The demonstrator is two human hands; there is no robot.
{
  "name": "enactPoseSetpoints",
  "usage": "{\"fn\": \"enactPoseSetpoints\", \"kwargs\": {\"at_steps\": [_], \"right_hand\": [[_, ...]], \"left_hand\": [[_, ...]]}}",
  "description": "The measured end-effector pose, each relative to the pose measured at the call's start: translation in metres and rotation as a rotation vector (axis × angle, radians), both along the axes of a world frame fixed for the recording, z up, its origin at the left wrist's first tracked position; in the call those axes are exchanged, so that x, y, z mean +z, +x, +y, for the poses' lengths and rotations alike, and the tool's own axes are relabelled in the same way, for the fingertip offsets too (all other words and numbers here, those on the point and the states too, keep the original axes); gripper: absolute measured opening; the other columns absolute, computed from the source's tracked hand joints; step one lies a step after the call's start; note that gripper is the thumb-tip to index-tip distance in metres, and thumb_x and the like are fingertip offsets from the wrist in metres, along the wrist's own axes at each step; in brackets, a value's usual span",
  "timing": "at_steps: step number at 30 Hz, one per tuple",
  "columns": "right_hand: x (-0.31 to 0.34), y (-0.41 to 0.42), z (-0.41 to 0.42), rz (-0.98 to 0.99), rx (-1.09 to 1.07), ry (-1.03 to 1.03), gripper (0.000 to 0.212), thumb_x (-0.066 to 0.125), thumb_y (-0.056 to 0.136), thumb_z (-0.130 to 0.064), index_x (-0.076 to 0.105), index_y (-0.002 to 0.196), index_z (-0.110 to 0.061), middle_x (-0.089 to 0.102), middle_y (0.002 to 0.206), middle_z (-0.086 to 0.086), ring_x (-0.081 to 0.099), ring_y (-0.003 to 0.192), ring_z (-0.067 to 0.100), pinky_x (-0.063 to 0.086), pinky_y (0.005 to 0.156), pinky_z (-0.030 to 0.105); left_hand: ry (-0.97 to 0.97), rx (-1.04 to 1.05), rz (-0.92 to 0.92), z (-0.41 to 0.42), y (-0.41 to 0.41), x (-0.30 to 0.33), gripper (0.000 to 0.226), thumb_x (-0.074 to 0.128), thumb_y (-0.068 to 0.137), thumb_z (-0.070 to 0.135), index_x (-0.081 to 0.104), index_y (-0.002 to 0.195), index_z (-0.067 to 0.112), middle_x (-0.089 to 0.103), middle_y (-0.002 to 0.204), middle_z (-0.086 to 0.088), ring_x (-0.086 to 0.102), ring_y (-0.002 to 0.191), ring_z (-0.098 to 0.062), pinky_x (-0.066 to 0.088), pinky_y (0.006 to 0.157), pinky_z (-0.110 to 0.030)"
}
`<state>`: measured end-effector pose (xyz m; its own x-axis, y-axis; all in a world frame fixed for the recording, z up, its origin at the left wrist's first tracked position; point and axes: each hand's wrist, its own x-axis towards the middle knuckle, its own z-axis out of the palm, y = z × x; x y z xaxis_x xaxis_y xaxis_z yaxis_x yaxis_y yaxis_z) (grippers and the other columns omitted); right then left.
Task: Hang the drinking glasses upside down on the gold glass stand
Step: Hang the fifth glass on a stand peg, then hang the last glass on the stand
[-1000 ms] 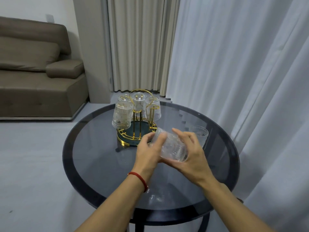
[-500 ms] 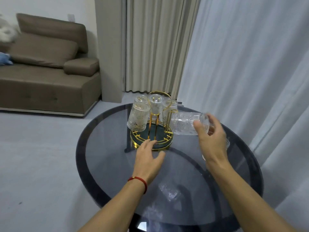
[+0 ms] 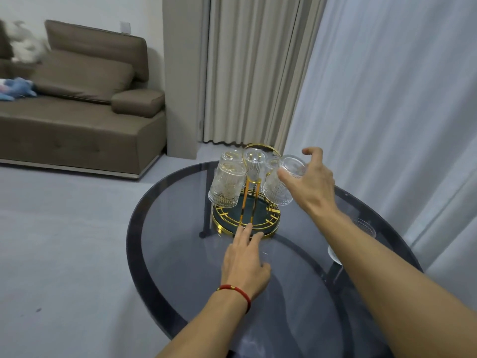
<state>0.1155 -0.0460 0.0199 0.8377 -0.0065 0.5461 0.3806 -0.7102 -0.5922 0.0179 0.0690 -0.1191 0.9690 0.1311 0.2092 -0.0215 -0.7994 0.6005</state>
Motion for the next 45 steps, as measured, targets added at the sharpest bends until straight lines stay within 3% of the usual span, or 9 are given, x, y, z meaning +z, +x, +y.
{"fn": "enactPoseSetpoints", "kwargs": {"at_steps": [9, 17, 22, 26, 29, 35, 38, 41, 45], "right_hand": [[-0.016, 0.014, 0.01, 0.029, -0.013, -0.157, 0.064, 0.074, 0.084, -0.049, 0.043, 0.13, -0.016, 0.07, 0.092, 0.008, 0.066, 0.08, 0.028, 0.054, 0.07, 0.04], [-0.026, 0.011, -0.002, 0.182, 0.038, -0.114, 0.089, 0.063, 0.09, -0.065, 0.027, 0.156, -0.017, 0.055, 0.148, 0.014, 0.053, 0.135, 0.035, 0.047, 0.108, 0.054], [-0.065, -0.018, -0.065, -0.008, -0.273, -0.012, 0.064, 0.067, 0.091, -0.035, 0.047, 0.145, -0.007, 0.051, 0.147, 0.021, 0.043, 0.137, 0.039, 0.037, 0.114, 0.054], [-0.103, -0.035, -0.107, 0.199, -0.491, 0.007, 0.106, 0.081, 0.084, -0.038, 0.018, 0.161, -0.001, 0.019, 0.165, 0.033, 0.022, 0.151, 0.049, 0.026, 0.12, 0.06], [-0.117, -0.034, -0.123, 0.362, -0.416, 0.17, 0.126, 0.083, 0.084, -0.041, -0.007, 0.164, -0.007, 0.03, 0.164, 0.032, 0.042, 0.143, 0.052, 0.04, 0.111, 0.057], [-0.128, -0.033, -0.128, 0.373, -0.343, 0.39, 0.086, 0.084, 0.082, -0.045, 0.041, 0.147, -0.011, 0.059, 0.143, 0.017, 0.055, 0.131, 0.041, 0.046, 0.106, 0.052], [-0.119, -0.049, -0.124, 0.231, -0.218, 0.346, 0.078, 0.087, 0.076, -0.047, 0.048, 0.139, -0.023, 0.057, 0.131, 0.007, 0.058, 0.115, 0.029, 0.046, 0.086, 0.036], [-0.103, -0.065, -0.115, 0.134, 0.057, 0.205, 0.077, 0.091, 0.068, -0.052, 0.055, 0.134, -0.036, 0.054, 0.119, -0.003, 0.059, 0.105, 0.008, 0.046, 0.087, 0.019], [-0.091, -0.088, -0.09, 0.137, 0.386, 0.011, 0.088, 0.09, 0.061, -0.065, 0.055, 0.139, -0.043, 0.049, 0.117, -0.015, 0.054, 0.112, -0.01, 0.044, 0.086, 0.001]], "left_hand": [[0.209, -0.001, 0.069, 0.008, 0.004, -0.011, 0.073, 0.051, 0.098, 0.036, 0.011, 0.159, 0.032, -0.003, 0.17, 0.0, -0.011, 0.154, -0.023, 0.007, 0.124, -0.052], [0.196, -0.02, 0.038, 0.003, 0.001, -0.006, 0.076, 0.052, 0.095, 0.03, 0.011, 0.159, 0.032, -0.001, 0.17, 0.0, -0.011, 0.154, -0.021, 0.008, 0.125, -0.049], [0.131, -0.028, -0.091, -0.005, -0.002, 0.008, 0.072, 0.053, 0.091, 0.016, 0.025, 0.156, 0.027, 0.018, 0.167, 0.0, 0.005, 0.154, -0.02, 0.017, 0.124, -0.04], [0.065, -0.033, -0.166, -0.015, -0.007, 0.016, 0.07, 0.056, 0.089, 0.013, 0.033, 0.154, 0.025, 0.031, 0.161, 0.0, 0.018, 0.151, -0.019, 0.023, 0.122, -0.036], [0.014, -0.05, -0.248, -0.023, -0.011, 0.021, 0.066, 0.058, 0.086, 0.009, 0.042, 0.149, 0.021, 0.044, 0.152, 0.0, 0.03, 0.143, -0.016, 0.03, 0.117, -0.032], [-0.08, -0.061, -0.298, -0.033, -0.018, 0.027, 0.059, 0.061, 0.088, 0.01, 0.048, 0.144, 0.021, 0.052, 0.143, 0.004, 0.04, 0.137, -0.01, 0.031, 0.11, -0.022], [-0.295, -0.088, -0.283, -0.037, -0.022, 0.033, 0.055, 0.067, 0.089, 0.02, 0.051, 0.142, 0.023, 0.057, 0.138, 0.005, 0.049, 0.127, -0.007, 0.04, 0.11, -0.027], [-0.783, -0.159, -0.036, -0.041, -0.027, 0.044, 0.064, 0.074, 0.088, 0.041, 0.044, 0.144, 0.029, 0.058, 0.133, 0.0, 0.064, 0.11, -0.012, 0.057, 0.094, -0.039], [-1.347, -0.156, 0.135, -0.039, -0.031, 0.054, 0.063, 0.073, 0.086, 0.041, 0.046, 0.138, 0.017, 0.064, 0.127, -0.016, 0.072, 0.102, -0.035, 0.059, 0.085, -0.057]]}}
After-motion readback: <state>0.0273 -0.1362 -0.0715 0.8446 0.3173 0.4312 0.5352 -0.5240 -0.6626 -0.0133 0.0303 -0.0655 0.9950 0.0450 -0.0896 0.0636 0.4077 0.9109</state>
